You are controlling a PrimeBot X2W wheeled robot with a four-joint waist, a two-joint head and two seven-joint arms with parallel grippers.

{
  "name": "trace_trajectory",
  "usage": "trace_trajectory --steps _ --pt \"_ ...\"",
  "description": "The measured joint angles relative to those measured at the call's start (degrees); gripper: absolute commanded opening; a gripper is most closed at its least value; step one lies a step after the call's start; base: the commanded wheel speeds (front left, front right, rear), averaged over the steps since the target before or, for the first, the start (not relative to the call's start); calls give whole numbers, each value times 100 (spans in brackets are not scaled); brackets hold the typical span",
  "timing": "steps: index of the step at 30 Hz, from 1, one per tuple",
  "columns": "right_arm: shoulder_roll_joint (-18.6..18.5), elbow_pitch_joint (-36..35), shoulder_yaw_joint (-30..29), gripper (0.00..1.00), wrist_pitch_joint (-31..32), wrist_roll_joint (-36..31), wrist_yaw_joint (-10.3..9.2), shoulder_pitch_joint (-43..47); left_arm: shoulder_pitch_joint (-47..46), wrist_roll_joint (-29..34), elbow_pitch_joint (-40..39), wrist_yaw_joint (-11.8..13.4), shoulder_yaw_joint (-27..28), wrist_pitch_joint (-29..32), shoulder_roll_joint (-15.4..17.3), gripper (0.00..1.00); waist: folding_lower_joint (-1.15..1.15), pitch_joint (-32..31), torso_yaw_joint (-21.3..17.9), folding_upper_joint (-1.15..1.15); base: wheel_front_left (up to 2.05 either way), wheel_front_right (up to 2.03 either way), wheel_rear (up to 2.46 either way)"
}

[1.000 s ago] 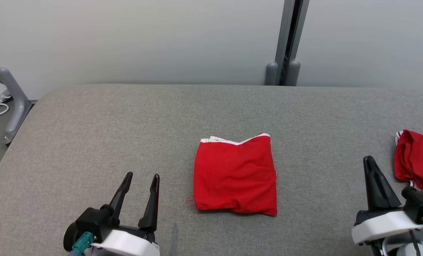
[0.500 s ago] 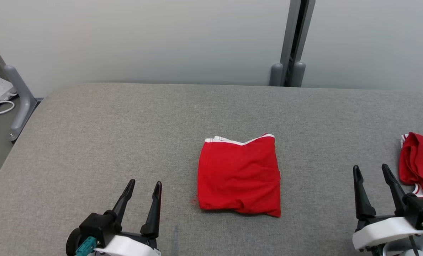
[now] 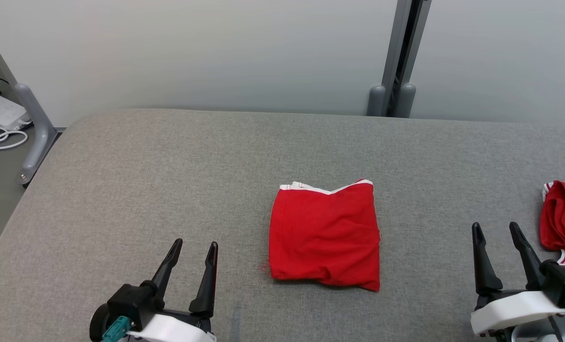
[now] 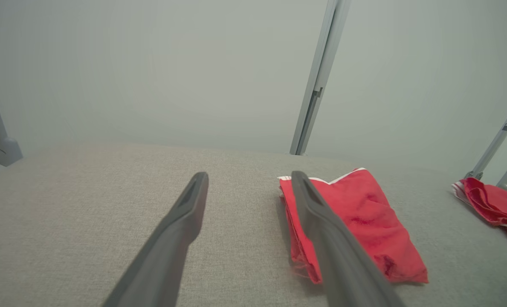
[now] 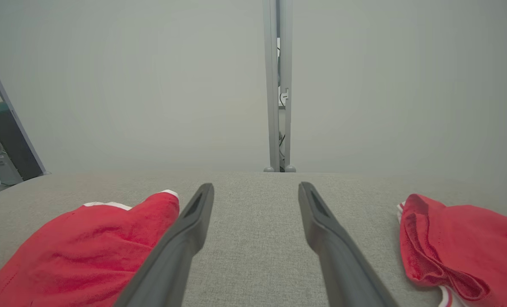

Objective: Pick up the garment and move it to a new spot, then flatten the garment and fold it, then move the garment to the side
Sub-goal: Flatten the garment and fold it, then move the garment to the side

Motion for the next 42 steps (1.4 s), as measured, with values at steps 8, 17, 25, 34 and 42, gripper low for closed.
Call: trace_trajectory --steps 8,17,25,34,42 --pt "2 52 -12 100 0 54 0 -1 1 -8 0 0 -25 0 0 100 0 -20 -20 0 0 0 0" --pt "-269 764 1274 100 0 1224 0 -461 -137 -10 -14 -2 -114 0 1 100 0 238 23 0 0 0 0" --pt "-1158 1251 3014 100 1067 3943 0 -1530 -444 -14 163 -7 -292 0 -1 100 0 763 322 0 0 0 0" --pt "-1855 1321 3849 100 1971 5690 0 -2057 -584 -9 210 -3 -371 0 2 100 0 1002 713 0 0 0 0" --pt "-1975 1504 4296 100 2225 6348 0 -2429 -680 -9 186 -2 -476 0 2 100 0 1127 917 0 0 0 0"
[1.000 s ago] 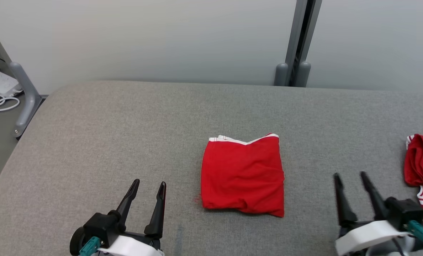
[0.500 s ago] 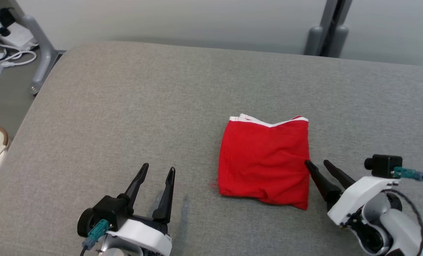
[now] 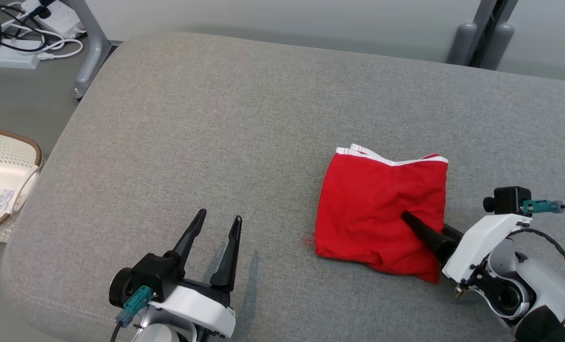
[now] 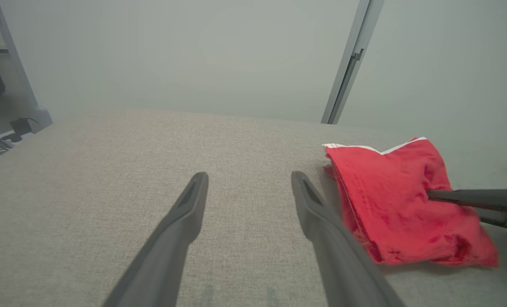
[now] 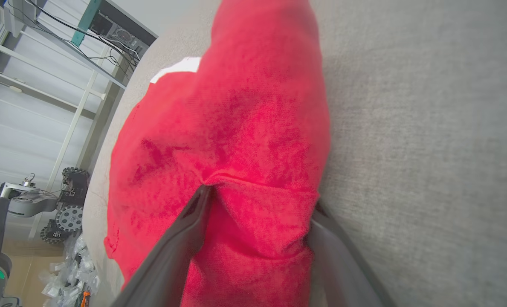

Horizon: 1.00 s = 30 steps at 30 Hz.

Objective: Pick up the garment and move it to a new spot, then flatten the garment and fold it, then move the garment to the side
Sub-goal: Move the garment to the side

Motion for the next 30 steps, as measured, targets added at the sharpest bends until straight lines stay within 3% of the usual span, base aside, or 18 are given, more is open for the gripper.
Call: trace_trajectory --steps 5,6,7,8,20,30 --pt "-2 149 255 100 107 234 0 -214 -34 9 -23 2 -56 0 -2 100 0 54 56 0 0 0 0" --pt "-5 169 305 46 149 282 0 -252 -48 10 -26 2 -58 0 0 100 0 61 60 0 0 0 0" --pt "-18 185 358 4 158 307 0 -296 -63 15 -27 2 -66 0 -1 100 0 67 63 0 0 0 0" --pt "-31 197 414 0 149 311 0 -333 -72 27 -32 2 -73 0 -2 100 0 74 66 0 0 0 0" --pt "-333 264 1232 0 -315 77 0 -619 -98 198 -131 -4 -199 0 -2 100 0 42 -83 0 0 0 0" --pt "-1055 225 2287 0 -597 -854 0 -1163 -144 307 -304 -9 -226 0 0 100 0 -15 -674 0 0 0 0"
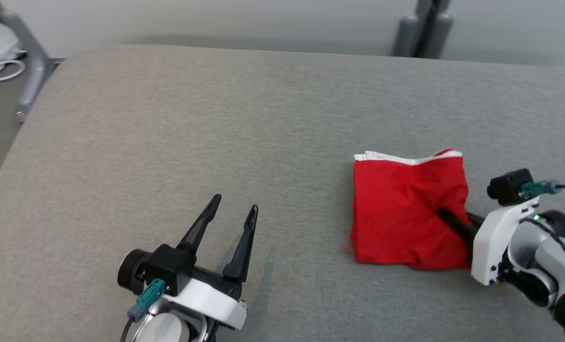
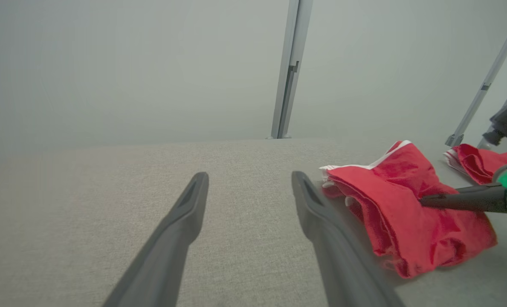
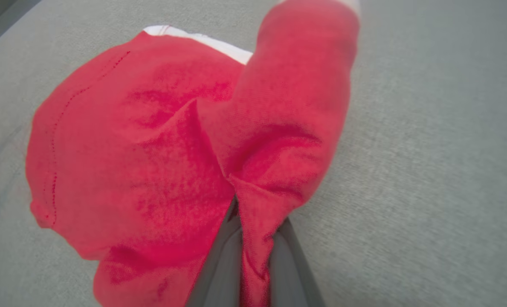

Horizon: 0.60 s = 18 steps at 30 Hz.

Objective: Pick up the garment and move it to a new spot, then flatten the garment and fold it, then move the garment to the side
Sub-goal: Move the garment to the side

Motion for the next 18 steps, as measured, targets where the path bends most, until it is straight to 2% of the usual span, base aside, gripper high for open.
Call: trace_trajectory --steps 9,11,18 --pt "-691 -328 569 0 -120 -659 1 -795 -302 108 -91 -107 -172 0 -2 100 0 228 -788 0 0 0 0" --pt "-855 -433 621 0 -244 -828 1 -1048 -391 156 -93 -148 -224 0 -4 100 0 354 -1049 0 0 0 0" --pt "-1300 -504 655 0 -392 -1157 1 -1444 -563 193 -94 -197 -242 0 -5 100 0 661 -1497 0 0 0 0"
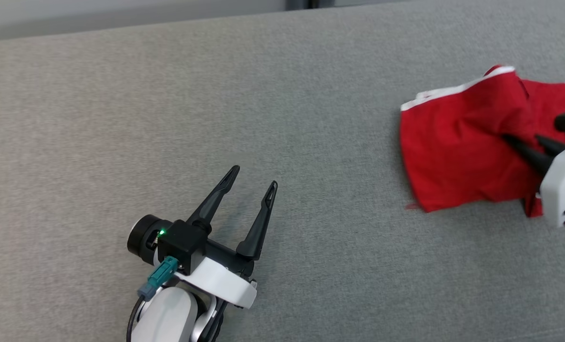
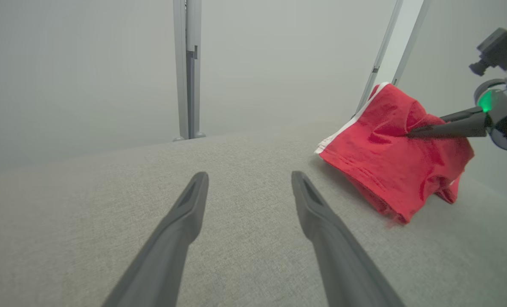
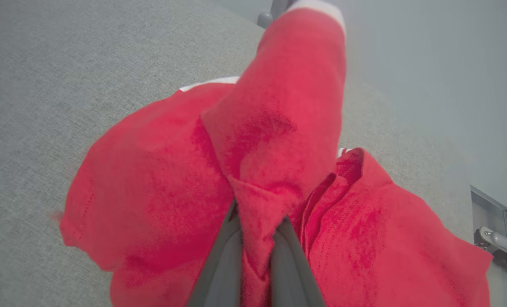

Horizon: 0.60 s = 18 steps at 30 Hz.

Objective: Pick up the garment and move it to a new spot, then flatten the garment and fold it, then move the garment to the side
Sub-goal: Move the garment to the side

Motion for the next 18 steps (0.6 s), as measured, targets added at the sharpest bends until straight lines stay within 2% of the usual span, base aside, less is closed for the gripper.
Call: trace_trajectory --steps 9,18 --pt "-533 132 -345 0 -289 -198 0 -270 -124 91 60 -94 -13 1 0 100 0 417 -363 0 0 0 0" --pt "-864 597 -478 0 -172 -530 0 -286 -182 99 123 -131 -15 1 1 100 0 568 -239 0 0 0 0"
